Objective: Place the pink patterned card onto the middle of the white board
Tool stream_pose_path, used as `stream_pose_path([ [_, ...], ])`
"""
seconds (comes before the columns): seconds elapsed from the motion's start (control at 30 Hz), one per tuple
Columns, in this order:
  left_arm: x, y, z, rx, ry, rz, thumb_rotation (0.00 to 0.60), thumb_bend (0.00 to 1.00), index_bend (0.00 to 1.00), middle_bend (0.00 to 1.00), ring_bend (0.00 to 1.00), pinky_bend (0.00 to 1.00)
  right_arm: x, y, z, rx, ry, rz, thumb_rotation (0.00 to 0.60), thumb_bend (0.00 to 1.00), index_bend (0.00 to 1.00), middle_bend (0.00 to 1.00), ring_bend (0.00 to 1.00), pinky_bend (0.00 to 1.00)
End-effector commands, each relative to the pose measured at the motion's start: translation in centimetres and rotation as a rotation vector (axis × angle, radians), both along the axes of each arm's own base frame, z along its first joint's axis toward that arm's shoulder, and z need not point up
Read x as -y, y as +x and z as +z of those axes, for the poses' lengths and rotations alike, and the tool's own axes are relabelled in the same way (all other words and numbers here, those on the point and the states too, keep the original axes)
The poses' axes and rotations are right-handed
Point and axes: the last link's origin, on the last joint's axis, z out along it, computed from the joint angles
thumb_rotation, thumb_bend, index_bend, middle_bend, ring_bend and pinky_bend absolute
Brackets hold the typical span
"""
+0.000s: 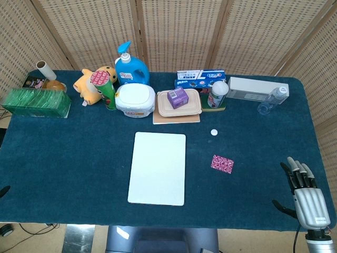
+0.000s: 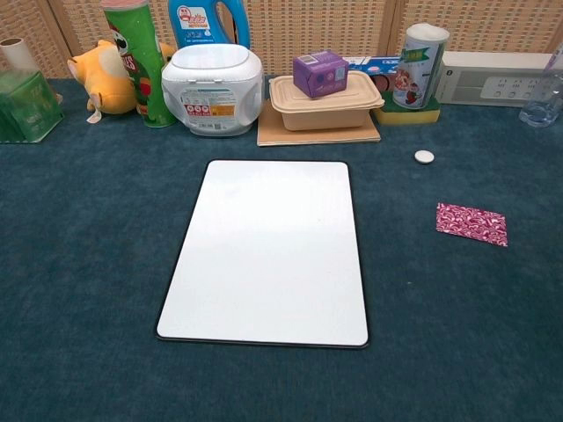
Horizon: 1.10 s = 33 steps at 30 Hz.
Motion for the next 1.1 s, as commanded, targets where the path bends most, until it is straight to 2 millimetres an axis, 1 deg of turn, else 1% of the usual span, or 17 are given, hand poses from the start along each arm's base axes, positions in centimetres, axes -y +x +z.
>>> stream_pose_path([
  [0.03,0.0,0.0,0.0,0.002,0.001,0.002,0.6,0.09,0.0,0.0,0.0,0.0,0.0,0.0,0.0,0.0,0.0,-0.001,0.6,0.02,0.03,0.0,0.0,0.0],
  [0.2,0.0,0.0,0.0,0.002,0.001,0.002,0.6,0.09,0.0,0.0,0.0,0.0,0.1,0.0,-0.1,0.003,0.005,-0.002,0.6,0.02,0.04,0.0,0.0,0.0],
  [0.37,0.1,0.2,-0.1,-0.007,0.004,-0.001,0.6,0.09,0.0,0.0,0.0,0.0,1.8,1.1,-1.7,0.074,0.042,-0.002,0.6,0.03,0.05,0.0,0.0,0.0],
  [0.47,0.2,0.2,-0.1,-0.008,0.01,-0.003,0.6,0.09,0.0,0.0,0.0,0.0,4.0,2.1,-2.9,0.114,0.064,0.021,0.6,0.04,0.0,0.0,0.0,0.0],
  [0.6,0.2,0.4,-0.1,-0.008,0.014,-0.009,0.6,0.09,0.0,0.0,0.0,0.0,7.3,3.4,-4.9,0.146,0.118,-0.002,0.6,0.07,0.01,0.0,0.0,0.0],
  [0.67,0.2,0.4,-0.1,-0.009,0.016,-0.01,0.6,0.09,0.0,0.0,0.0,0.0,8.3,3.7,-5.5,0.157,0.127,-0.012,0.6,0.1,0.04,0.0,0.0,0.0],
  [0.73,0.1,0.5,-0.2,-0.011,0.015,-0.011,0.6,0.09,0.0,0.0,0.0,0.0,9.9,4.4,-6.6,0.165,0.142,-0.023,0.6,0.13,0.1,0.0,0.0,0.0],
  [0.9,-0.2,0.5,-0.3,-0.014,0.01,-0.005,0.6,0.09,0.0,0.0,0.0,0.0,11.3,5.4,-8.1,0.169,0.17,-0.04,0.6,0.13,0.25,0.0,0.0,0.0],
  [0.97,-0.3,0.5,-0.3,-0.014,0.007,-0.003,0.6,0.09,0.0,0.0,0.0,0.0,11.9,5.7,-8.9,0.164,0.188,-0.05,0.6,0.13,0.28,0.0,0.0,0.0],
  [1.1,-0.3,0.5,-0.2,-0.012,0.002,0.0,0.6,0.09,0.0,0.0,0.0,0.0,12.8,6.0,-10.4,0.142,0.232,-0.065,0.6,0.13,0.28,0.0,0.0,0.0],
])
